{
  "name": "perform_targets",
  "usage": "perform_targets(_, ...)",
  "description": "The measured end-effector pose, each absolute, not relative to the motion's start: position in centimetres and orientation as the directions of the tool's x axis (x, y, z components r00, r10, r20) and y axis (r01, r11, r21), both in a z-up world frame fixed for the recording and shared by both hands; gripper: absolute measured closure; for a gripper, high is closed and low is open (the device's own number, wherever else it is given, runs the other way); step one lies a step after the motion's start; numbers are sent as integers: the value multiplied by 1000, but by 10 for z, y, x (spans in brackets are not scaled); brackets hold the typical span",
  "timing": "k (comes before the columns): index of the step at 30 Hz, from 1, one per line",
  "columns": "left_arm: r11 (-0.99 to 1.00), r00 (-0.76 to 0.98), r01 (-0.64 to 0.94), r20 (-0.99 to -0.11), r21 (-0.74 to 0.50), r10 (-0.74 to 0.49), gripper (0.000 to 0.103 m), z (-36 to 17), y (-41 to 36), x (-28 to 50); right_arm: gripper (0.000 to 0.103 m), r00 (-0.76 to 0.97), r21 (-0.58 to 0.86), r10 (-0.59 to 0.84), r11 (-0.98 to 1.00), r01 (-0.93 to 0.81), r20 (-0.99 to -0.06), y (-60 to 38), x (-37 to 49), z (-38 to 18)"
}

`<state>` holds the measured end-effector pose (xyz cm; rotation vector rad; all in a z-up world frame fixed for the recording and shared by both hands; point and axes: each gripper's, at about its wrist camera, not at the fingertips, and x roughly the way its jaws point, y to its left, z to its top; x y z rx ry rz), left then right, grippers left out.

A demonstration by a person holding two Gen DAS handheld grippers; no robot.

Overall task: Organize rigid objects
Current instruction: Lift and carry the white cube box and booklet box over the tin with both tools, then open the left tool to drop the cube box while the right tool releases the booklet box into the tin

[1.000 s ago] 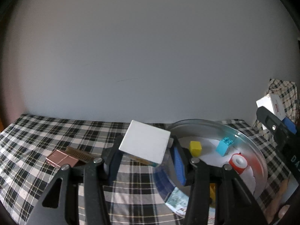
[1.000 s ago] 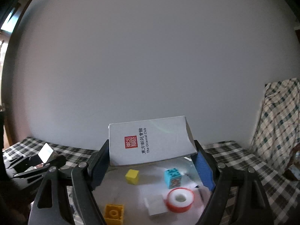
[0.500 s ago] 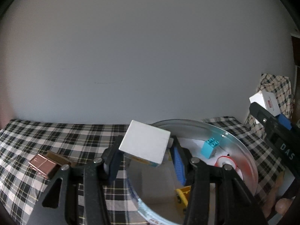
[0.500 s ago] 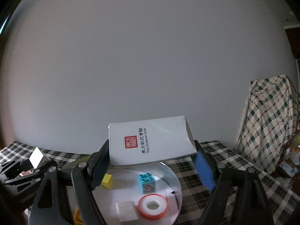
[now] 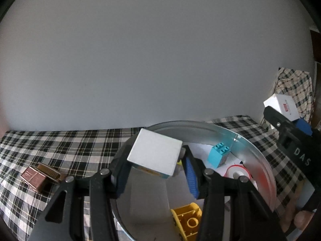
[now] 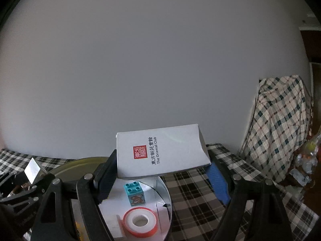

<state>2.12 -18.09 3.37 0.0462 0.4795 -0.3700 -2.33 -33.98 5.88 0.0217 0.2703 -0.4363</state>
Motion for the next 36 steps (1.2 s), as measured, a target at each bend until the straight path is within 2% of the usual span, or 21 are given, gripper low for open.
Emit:
perform_targets(5, 935, 806, 353, -505, -6, -308, 55, 27, -192, 26, 20, 855, -7, -376, 916, 400, -358, -349, -7, 47)
perform_targets(15, 943, 786, 329, -569, 53, -242, 55, 19, -205, 34, 20, 810, 21, -335, 919, 393, -482, -356, 13, 30)
perform_targets(27, 951, 769, 293, -615, 97, -175, 54, 17, -210, 40, 20, 807, 117, -224, 934, 339, -547, -357, 19, 24)
perform_targets(28, 950, 767, 297, -616, 95, -178, 51, 17, -210, 40, 20, 807, 116, -219, 936, 332, -548, -356, 19, 24)
perform_targets(29, 949, 764, 301, -620, 98, -178, 42, 18, -212, 40, 19, 811, 113, -208, 942, 317, -546, -354, 20, 25)
perform_targets(30, 949, 766, 300, -618, 100, -177, 29, 17, -215, 41, 19, 816, 116, -190, 947, 299, -546, -352, 20, 26)
perform_targets(31, 950, 771, 298, -611, 97, -179, 21, 18, -214, 40, 19, 819, 122, -172, 952, 282, -547, -350, 21, 26)
perform_targets(32, 950, 781, 299, -596, 92, -188, 3, 20, -213, 37, 18, 822, 128, -159, 954, 270, -547, -349, 22, 26)
perform_targets(33, 949, 791, 303, -578, 89, -198, 0, 23, -213, 33, 18, 827, 136, -149, 956, 261, -542, -348, 22, 26)
perform_targets(36, 941, 804, 322, -555, 103, -214, 1, 22, -215, 25, 5, 846, 180, -125, 951, 252, -519, -350, 19, 27)
